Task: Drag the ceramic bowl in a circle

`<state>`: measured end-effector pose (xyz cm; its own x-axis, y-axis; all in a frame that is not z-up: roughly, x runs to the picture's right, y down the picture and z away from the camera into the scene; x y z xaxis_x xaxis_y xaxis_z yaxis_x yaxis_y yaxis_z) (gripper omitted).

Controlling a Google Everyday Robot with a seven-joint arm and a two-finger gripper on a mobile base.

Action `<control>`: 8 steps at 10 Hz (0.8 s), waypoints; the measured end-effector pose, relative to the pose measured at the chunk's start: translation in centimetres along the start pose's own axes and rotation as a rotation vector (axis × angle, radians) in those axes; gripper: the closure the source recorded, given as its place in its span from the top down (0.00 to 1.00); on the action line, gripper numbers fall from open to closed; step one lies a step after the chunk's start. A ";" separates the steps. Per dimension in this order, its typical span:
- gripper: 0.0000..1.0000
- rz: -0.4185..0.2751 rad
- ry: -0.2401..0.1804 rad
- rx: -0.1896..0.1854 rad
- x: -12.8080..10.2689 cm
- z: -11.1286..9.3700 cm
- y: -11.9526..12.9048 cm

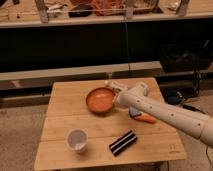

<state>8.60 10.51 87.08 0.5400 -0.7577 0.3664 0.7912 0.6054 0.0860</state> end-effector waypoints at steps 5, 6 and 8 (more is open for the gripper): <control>0.02 0.086 0.045 -0.043 -4.4 -7.2 7.0; 0.02 0.087 0.030 -0.038 -5.4 -7.5 7.3; 0.02 0.064 -0.019 -0.013 -7.8 -7.2 6.0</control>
<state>11.22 18.27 78.11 0.5843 -0.7124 0.3887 0.7587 0.6495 0.0501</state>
